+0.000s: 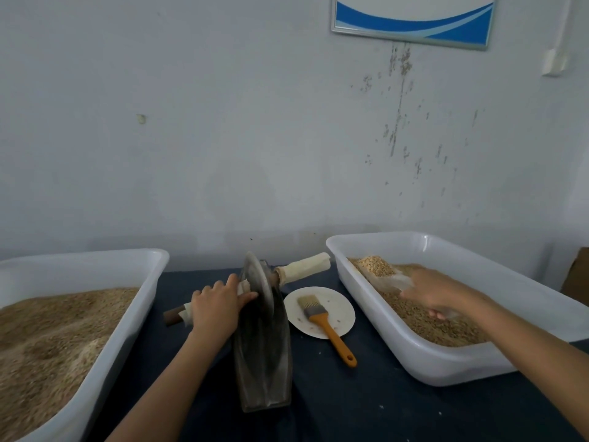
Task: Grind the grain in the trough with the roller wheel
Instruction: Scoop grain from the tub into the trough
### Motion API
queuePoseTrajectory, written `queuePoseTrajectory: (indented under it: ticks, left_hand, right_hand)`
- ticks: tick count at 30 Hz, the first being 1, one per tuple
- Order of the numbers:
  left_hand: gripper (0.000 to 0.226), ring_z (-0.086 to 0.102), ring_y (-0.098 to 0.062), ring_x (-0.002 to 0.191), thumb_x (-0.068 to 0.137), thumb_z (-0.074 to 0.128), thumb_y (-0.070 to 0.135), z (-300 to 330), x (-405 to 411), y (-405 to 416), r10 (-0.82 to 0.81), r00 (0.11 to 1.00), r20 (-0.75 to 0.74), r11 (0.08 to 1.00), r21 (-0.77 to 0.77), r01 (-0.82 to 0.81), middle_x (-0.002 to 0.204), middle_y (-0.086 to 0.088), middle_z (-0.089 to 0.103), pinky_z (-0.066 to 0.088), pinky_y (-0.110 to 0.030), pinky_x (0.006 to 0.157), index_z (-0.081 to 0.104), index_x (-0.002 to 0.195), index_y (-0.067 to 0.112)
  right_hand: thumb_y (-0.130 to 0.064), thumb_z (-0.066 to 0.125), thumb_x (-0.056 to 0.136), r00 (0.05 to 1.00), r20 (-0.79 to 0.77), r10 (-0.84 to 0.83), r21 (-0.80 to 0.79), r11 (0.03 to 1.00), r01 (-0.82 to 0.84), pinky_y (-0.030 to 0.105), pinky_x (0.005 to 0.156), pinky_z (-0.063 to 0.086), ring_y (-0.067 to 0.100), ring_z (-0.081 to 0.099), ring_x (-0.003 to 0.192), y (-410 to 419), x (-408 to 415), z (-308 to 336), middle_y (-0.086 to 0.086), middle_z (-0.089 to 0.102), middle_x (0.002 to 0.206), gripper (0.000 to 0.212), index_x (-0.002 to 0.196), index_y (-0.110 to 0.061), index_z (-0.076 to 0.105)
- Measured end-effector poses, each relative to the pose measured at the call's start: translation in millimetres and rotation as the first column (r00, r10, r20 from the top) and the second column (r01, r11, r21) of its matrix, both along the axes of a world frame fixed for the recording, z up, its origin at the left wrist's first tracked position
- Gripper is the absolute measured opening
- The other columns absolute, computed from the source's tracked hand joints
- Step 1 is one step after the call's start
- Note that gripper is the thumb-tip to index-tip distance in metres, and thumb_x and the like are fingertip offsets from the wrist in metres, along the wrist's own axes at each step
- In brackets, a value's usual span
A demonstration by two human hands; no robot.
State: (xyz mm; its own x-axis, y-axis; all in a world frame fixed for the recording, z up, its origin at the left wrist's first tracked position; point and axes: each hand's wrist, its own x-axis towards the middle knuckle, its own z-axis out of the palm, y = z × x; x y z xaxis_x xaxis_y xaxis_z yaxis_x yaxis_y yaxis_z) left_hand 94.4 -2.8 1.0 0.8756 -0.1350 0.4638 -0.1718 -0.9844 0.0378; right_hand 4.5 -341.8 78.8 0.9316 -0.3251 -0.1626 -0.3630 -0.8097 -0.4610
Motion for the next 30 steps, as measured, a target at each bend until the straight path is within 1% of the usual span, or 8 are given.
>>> queuePoseTrajectory:
  ticks: [4,8,11,16,21,24,27,30]
  left_hand:
    - [0.048,0.059,-0.018,0.097,0.092,0.028,0.063,-1,2,1,-0.003,1.0,-0.012,1.0,0.0,0.003,0.106,0.002,0.061,0.044,-0.032,0.085,0.042,0.116,0.023]
    - [0.049,0.06,-0.018,0.096,0.092,0.028,0.063,-3,3,1,0.003,1.0,0.006,1.0,0.002,-0.003,0.105,0.001,0.061,0.045,-0.032,0.085,0.043,0.114,0.022]
    - [0.048,0.06,-0.017,0.094,0.092,0.028,0.063,-3,4,2,-0.01,1.0,0.002,1.0,-0.015,0.01,0.103,0.002,0.061,0.045,-0.032,0.085,0.044,0.111,0.022]
    - [0.047,0.06,-0.016,0.09,0.091,0.031,0.064,0,7,4,-0.042,0.999,-0.017,0.999,-0.032,0.042,0.099,0.003,0.061,0.046,-0.033,0.084,0.043,0.107,0.022]
    - [0.045,0.061,-0.018,0.088,0.089,0.036,0.065,4,10,4,-0.04,0.998,-0.053,0.995,-0.091,0.035,0.097,0.002,0.062,0.044,-0.033,0.079,0.036,0.099,0.021]
    - [0.046,0.062,-0.02,0.086,0.088,0.036,0.066,4,10,4,-0.032,0.999,-0.044,0.996,-0.083,0.028,0.096,0.001,0.063,0.042,-0.033,0.075,0.032,0.095,0.021]
    - [0.046,0.063,-0.021,0.088,0.088,0.037,0.066,4,10,4,-0.022,0.998,-0.054,0.998,-0.064,0.018,0.096,-0.001,0.064,0.04,-0.032,0.073,0.03,0.095,0.021]
    - [0.049,0.063,-0.02,0.085,0.088,0.036,0.067,7,10,4,-0.005,0.998,-0.065,1.0,-0.027,0.003,0.096,-0.001,0.065,0.039,-0.03,0.067,0.035,0.102,0.02]
  right_hand:
    - [-0.021,0.047,0.101,1.0,-0.005,-0.018,-0.003,1.0,0.018,0.02,0.037,0.034,0.01,0.039,0.039,-2,-1,-4,0.004,0.048,0.057,0.051,0.146,-0.004,0.03]
    - [-0.025,0.048,0.1,1.0,0.031,0.003,-0.019,1.0,-0.002,0.02,0.037,0.033,0.01,0.04,0.038,-5,-8,-1,0.003,0.05,0.058,0.05,0.146,-0.013,0.034]
    - [-0.024,0.049,0.1,0.997,0.053,0.052,-0.033,0.998,-0.05,0.02,0.037,0.034,0.008,0.04,0.035,-3,-17,7,0.003,0.052,0.059,0.045,0.141,-0.01,0.038]
    - [-0.028,0.049,0.1,0.985,0.036,0.169,-0.114,0.98,-0.164,0.019,0.036,0.034,0.007,0.04,0.033,13,-37,23,0.004,0.053,0.06,0.023,0.113,-0.01,0.047]
    - [-0.036,0.047,0.1,0.95,0.017,0.312,-0.203,0.932,-0.302,0.019,0.038,0.036,0.009,0.045,0.04,43,-56,29,0.004,0.055,0.064,0.024,0.091,-0.014,0.047]
    - [-0.038,0.046,0.1,0.927,-0.002,0.374,-0.185,0.911,-0.368,0.018,0.039,0.036,0.008,0.044,0.041,64,-67,26,0.0,0.054,0.061,0.023,0.087,-0.019,0.045]
    - [-0.04,0.046,0.1,0.899,-0.049,0.435,-0.202,0.877,-0.436,0.018,0.04,0.036,0.011,0.046,0.045,82,-70,21,0.003,0.055,0.066,0.024,0.087,-0.02,0.043]
    - [-0.042,0.045,0.099,0.874,-0.093,0.478,-0.218,0.846,-0.486,0.017,0.039,0.035,0.009,0.046,0.042,92,-69,17,0.001,0.054,0.064,0.027,0.082,-0.021,0.04]
